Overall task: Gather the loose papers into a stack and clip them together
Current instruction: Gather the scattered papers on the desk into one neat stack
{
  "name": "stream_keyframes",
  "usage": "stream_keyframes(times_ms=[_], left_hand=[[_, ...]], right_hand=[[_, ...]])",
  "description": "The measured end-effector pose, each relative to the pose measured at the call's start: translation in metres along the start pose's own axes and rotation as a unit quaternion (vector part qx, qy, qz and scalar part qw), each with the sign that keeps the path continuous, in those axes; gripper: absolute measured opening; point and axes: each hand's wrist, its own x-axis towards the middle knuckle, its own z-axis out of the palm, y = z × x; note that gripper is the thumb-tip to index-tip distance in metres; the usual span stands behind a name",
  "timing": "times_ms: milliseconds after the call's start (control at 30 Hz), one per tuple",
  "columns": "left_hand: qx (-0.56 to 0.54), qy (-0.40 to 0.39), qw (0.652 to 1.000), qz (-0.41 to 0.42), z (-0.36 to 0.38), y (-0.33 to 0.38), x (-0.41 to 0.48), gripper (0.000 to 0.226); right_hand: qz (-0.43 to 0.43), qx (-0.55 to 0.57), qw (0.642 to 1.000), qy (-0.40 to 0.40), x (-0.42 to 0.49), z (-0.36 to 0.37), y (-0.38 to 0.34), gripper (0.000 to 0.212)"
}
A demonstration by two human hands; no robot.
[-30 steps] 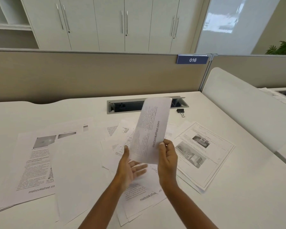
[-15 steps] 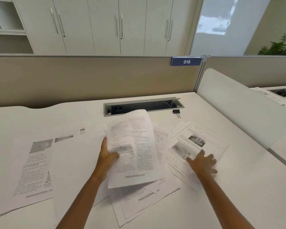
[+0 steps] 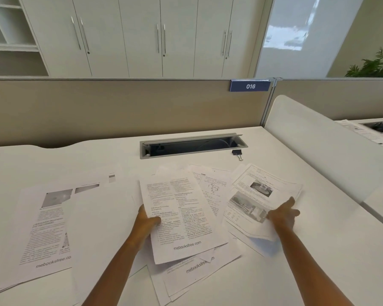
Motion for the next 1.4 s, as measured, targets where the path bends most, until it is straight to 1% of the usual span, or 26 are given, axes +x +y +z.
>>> stream_keyframes(times_ms=[67, 167, 200, 233, 300, 400, 433, 500, 533, 567, 633, 700, 733, 767, 833, 867, 900, 933, 967, 1033, 1100, 1167, 1233, 1333, 1400], left_hand=[[0.008, 0.002, 1.000, 0.011, -0.001, -0.001, -0.001, 0.064], [0.013, 0.004, 0.999, 0.052, 0.000, -0.001, -0.004, 0.086], [0.016, 0.001, 0.997, 0.070, 0.001, 0.000, -0.006, 0.088], [0.017, -0.002, 0.996, 0.082, 0.003, 0.000, -0.006, 0.086], [-0.007, -0.002, 0.997, 0.078, 0.006, 0.003, -0.007, 0.068], [-0.053, 0.003, 0.998, 0.039, 0.014, 0.008, -0.009, 0.025], [-0.059, 0.002, 0.998, 0.034, 0.017, 0.011, -0.012, 0.020], [-0.078, -0.007, 0.996, 0.031, 0.022, 0.014, -0.014, 0.038], [-0.093, -0.009, 0.995, 0.029, 0.023, 0.016, -0.014, 0.043], [-0.104, -0.010, 0.994, 0.026, 0.024, 0.017, -0.014, 0.042], [-0.096, -0.005, 0.995, 0.020, 0.025, 0.017, -0.014, 0.029], [-0.069, 0.012, 0.997, 0.017, 0.022, 0.014, -0.014, 0.019], [-0.057, 0.021, 0.998, 0.014, 0.020, 0.012, -0.013, 0.018], [-0.049, 0.030, 0.998, 0.011, 0.018, 0.009, -0.013, 0.018], [-0.036, 0.046, 0.998, 0.007, 0.015, 0.006, -0.011, 0.021], [-0.026, 0.053, 0.998, 0.008, 0.013, 0.004, -0.009, 0.020], [-0.016, 0.061, 0.998, 0.011, 0.012, 0.003, -0.008, 0.018], [-0.006, 0.070, 0.997, 0.012, 0.011, 0.001, -0.006, 0.016], [0.002, 0.077, 0.997, 0.014, 0.010, 0.000, -0.004, 0.015], [0.012, 0.086, 0.996, 0.012, 0.009, -0.003, -0.002, 0.013], [0.017, 0.088, 0.996, 0.008, 0.009, -0.006, -0.001, 0.012], [0.018, 0.087, 0.996, 0.008, 0.008, -0.007, 0.000, 0.012], [0.020, 0.088, 0.996, 0.006, 0.008, -0.008, 0.000, 0.011], [0.023, 0.095, 0.995, 0.009, 0.008, -0.008, 0.001, 0.011], [0.025, 0.096, 0.995, 0.008, 0.009, -0.008, 0.000, 0.011]], right_hand=[[-0.087, 0.036, 0.995, 0.028, -0.007, -0.011, -0.013, 0.077], [-0.220, 0.060, 0.972, 0.063, -0.029, -0.026, -0.049, 0.077], [-0.264, 0.058, 0.960, 0.068, -0.039, -0.028, -0.063, 0.075], [-0.309, 0.053, 0.947, 0.063, -0.051, -0.028, -0.076, 0.070], [-0.384, 0.023, 0.923, 0.017, -0.080, -0.018, -0.094, 0.059], [-0.439, -0.089, 0.889, -0.092, -0.121, 0.018, -0.097, 0.051], [-0.453, -0.122, 0.874, -0.128, -0.134, 0.032, -0.094, 0.049], [-0.473, -0.169, 0.845, -0.185, -0.154, 0.057, -0.086, 0.042], [-0.475, -0.183, 0.835, -0.209, -0.161, 0.067, -0.082, 0.039], [-0.473, -0.192, 0.827, -0.234, -0.165, 0.074, -0.078, 0.037], [-0.456, -0.181, 0.821, -0.293, -0.167, 0.083, -0.070, 0.036], [-0.425, -0.130, 0.829, -0.339, -0.159, 0.081, -0.065, 0.039], [-0.406, -0.104, 0.841, -0.342, -0.151, 0.077, -0.063, 0.040], [-0.389, -0.085, 0.857, -0.328, -0.139, 0.072, -0.061, 0.041], [-0.349, -0.089, 0.898, -0.251, -0.107, 0.063, -0.052, 0.044], [-0.313, -0.124, 0.920, -0.199, -0.088, 0.057, -0.046, 0.048], [-0.261, -0.182, 0.936, -0.151, -0.070, 0.050, -0.040, 0.055], [-0.199, -0.241, 0.942, -0.120, -0.055, 0.042, -0.034, 0.064], [-0.136, -0.277, 0.945, -0.107, -0.043, 0.034, -0.028, 0.073], [-0.039, -0.291, 0.951, -0.100, -0.024, 0.020, -0.015, 0.090], [0.018, -0.288, 0.953, -0.091, -0.013, 0.010, -0.003, 0.106], [0.041, -0.278, 0.956, -0.081, -0.007, 0.006, 0.001, 0.113], [0.048, -0.263, 0.960, -0.077, -0.006, 0.005, 0.000, 0.111], [0.031, -0.297, 0.952, -0.065, -0.005, 0.005, -0.004, 0.105], [0.033, -0.291, 0.954, -0.061, -0.004, 0.005, -0.004, 0.106]])
